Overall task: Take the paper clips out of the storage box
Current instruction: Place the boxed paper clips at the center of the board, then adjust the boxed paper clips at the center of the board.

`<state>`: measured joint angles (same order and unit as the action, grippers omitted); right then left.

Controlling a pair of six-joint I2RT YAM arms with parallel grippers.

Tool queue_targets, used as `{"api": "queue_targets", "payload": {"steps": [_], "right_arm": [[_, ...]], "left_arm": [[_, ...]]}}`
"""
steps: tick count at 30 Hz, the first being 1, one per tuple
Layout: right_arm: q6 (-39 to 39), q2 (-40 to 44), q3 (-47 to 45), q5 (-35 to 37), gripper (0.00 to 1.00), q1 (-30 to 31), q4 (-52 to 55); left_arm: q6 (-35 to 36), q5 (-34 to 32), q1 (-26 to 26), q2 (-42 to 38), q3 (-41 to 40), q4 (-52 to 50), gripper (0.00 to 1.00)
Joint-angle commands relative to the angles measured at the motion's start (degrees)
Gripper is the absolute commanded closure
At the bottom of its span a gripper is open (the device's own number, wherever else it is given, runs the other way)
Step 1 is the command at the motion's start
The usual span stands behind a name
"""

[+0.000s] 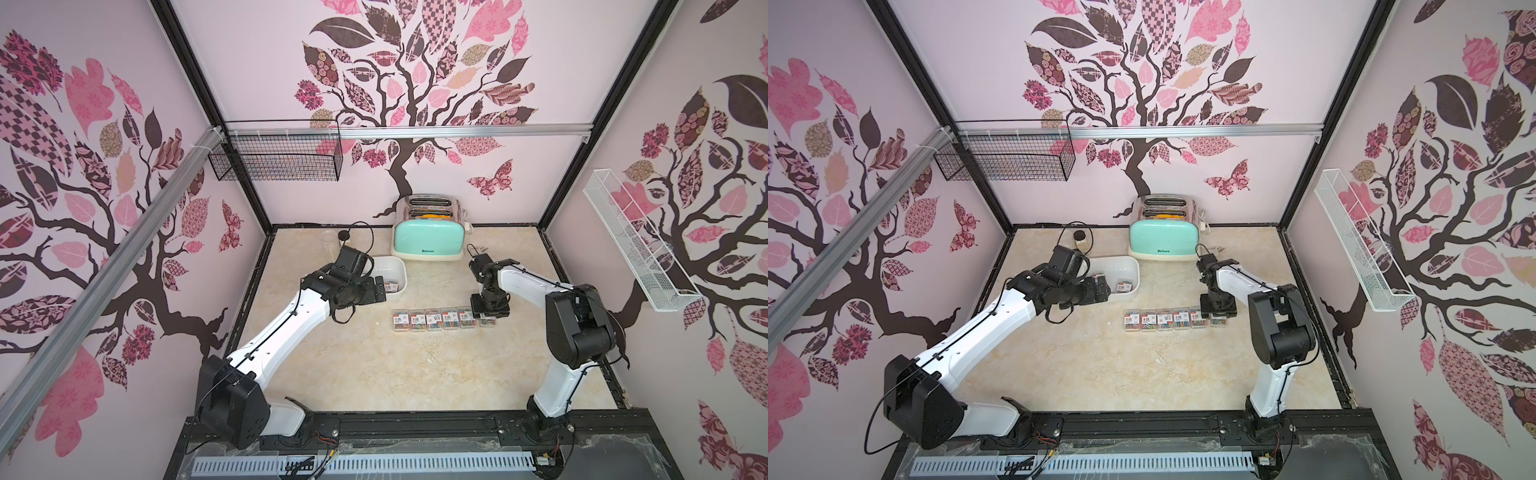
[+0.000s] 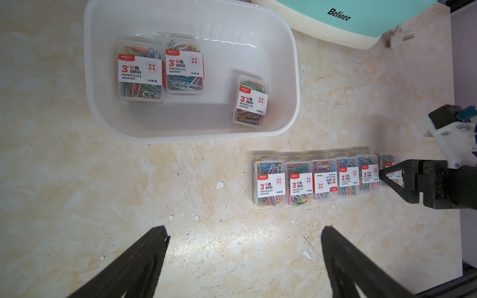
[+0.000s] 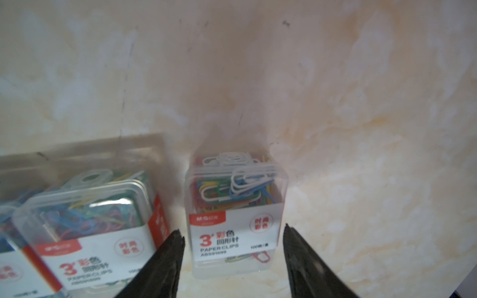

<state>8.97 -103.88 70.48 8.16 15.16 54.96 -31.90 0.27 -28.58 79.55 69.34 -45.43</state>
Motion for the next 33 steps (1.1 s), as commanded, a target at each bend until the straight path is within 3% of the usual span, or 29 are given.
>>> {"api": "queue_targets", "payload": {"steps": [1,5,15,33], "right_arm": [[1.59,4.73,2.60,-0.98,0.35,-0.33,2.02],[2.66,6.17,4.34,0.29,0.35,-0.84,3.45],[4.73,3.21,5.80,2.95,0.38,-9.45,2.31],[5.26,-1.33,0.93,1.96,0.39,-9.80,-1.26]], "left_arm": [[0.17,-0.27,-0.62,0.66,1.83,1.30,0.02],[0.23,-0.51,-1.13,0.94,2.29,1.40,0.02],[0.25,-0.95,-1.38,1.08,2.95,1.14,0.02],[0.43,-0.98,-1.32,2.43,4.04,0.94,0.02]]}}
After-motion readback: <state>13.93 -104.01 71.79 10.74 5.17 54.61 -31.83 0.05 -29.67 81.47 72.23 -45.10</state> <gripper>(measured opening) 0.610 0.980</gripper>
